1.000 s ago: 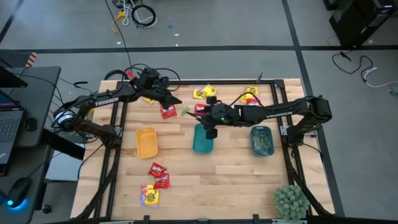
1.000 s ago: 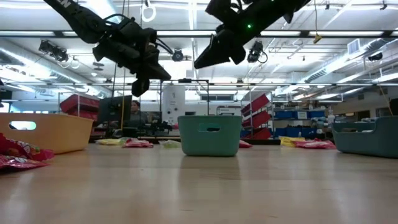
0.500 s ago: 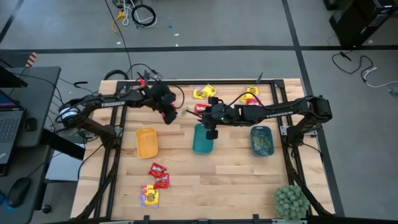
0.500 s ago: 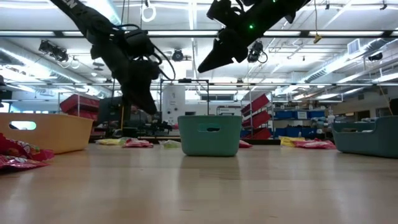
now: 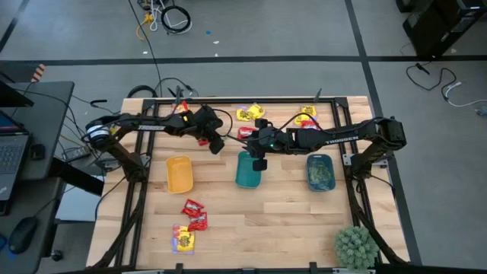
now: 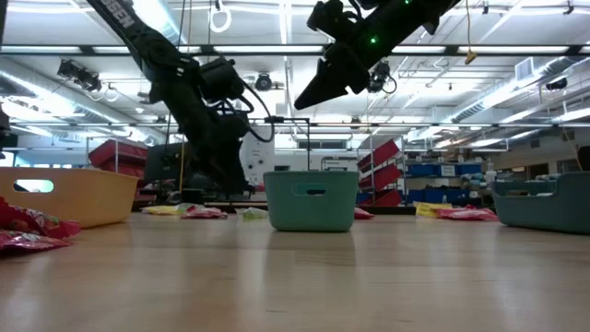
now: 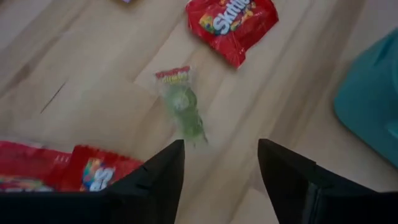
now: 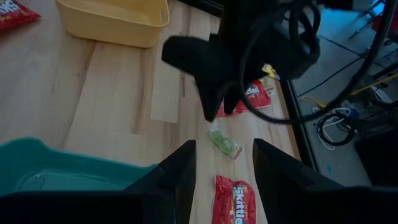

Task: Sort candy
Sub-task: Put the green transparent candy into the blue bin

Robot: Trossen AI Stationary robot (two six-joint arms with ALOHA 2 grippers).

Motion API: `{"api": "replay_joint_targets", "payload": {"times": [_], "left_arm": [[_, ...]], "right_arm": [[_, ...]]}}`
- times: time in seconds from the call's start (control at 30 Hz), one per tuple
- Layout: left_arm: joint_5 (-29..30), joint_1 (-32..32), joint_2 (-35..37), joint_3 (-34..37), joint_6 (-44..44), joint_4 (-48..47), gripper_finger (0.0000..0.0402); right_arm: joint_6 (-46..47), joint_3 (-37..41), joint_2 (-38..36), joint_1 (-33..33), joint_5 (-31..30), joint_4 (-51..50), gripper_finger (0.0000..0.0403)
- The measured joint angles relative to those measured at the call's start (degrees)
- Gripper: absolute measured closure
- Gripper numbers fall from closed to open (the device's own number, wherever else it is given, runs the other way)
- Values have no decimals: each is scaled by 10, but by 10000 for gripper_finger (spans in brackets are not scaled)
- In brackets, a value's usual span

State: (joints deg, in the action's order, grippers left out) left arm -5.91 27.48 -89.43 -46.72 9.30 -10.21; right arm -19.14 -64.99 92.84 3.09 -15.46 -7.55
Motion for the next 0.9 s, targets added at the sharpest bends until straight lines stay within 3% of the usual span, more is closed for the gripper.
{"api": "replay_joint_targets", "payload": {"times": [0.33,0.63,0.77,0.9], "left_arm": [[49,-2,-59,0,15,32,192],[58,-2,-94,-1,13,62,203],[64,-2,-93,-1,-9,65,255],[64,-2,-93,-1,-45,69,355]], "right_arm": [[0,0,0,0,0,-3,259],[0,0,0,0,0,-3,260],[0,0,0,0,0,-4,263],[0,0,0,0,0,-7,267]]}}
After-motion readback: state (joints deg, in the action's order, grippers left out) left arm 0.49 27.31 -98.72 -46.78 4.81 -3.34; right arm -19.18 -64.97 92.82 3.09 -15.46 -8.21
